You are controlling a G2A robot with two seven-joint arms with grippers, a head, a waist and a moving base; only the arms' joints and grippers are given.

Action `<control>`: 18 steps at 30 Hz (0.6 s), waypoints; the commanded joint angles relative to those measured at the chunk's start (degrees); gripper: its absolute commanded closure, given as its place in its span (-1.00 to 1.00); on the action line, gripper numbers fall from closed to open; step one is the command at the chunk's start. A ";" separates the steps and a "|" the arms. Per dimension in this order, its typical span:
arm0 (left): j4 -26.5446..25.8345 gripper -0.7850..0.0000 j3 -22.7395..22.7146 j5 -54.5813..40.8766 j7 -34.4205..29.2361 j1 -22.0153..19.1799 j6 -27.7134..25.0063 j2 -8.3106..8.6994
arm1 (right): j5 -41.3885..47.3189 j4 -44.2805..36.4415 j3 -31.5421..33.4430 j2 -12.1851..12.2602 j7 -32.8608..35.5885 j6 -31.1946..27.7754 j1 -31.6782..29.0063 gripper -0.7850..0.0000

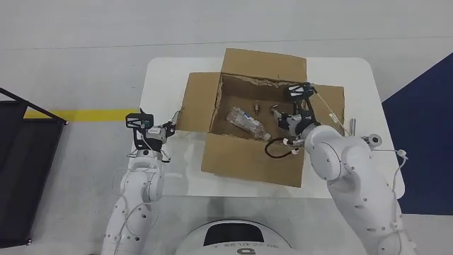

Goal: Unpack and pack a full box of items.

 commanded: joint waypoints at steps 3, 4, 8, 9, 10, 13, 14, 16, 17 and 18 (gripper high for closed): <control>0.00 -1.00 0.00 0.00 0.00 0.00 0.00 0.00 | -1.47 -0.30 -1.98 -0.33 0.87 0.05 2.20 -0.72; 0.00 -1.00 0.00 0.00 0.00 0.00 0.00 0.00 | -1.42 -1.05 -1.64 -0.34 0.65 0.16 2.09 -0.76; 0.00 -1.00 0.00 0.00 0.00 0.00 0.00 0.00 | 0.18 -5.96 3.01 0.04 -1.51 -0.53 -1.93 -1.00; 0.00 -1.00 0.00 0.00 0.00 0.00 0.00 0.00 | 0.28 -7.52 4.95 0.23 -2.45 -1.19 -3.68 -1.00; 0.00 -1.00 0.00 0.00 0.00 0.00 0.00 0.00 | -0.36 -8.90 7.01 0.44 -3.68 -1.86 -5.58 -1.00; 0.00 -1.00 0.00 0.00 0.00 0.00 0.00 0.00 | -0.36 -8.90 7.01 0.44 -3.68 -1.86 -5.58 -1.00; 0.00 -1.00 0.00 0.00 0.00 0.00 0.00 0.00 | -0.36 -8.90 7.01 0.44 -3.68 -1.86 -5.58 -1.00; 0.00 -1.00 0.00 0.00 0.00 0.00 0.00 0.00 | -0.36 -8.90 7.01 0.44 -3.68 -1.86 -5.58 -1.00; 0.00 -1.00 0.00 0.00 0.00 0.00 0.00 0.00 | -0.36 -8.90 7.01 0.44 -3.68 -1.86 -5.58 -1.00; 0.00 -1.00 0.00 0.00 0.00 0.00 0.00 0.00 | -0.36 -8.90 7.01 0.44 -3.68 -1.86 -5.58 -1.00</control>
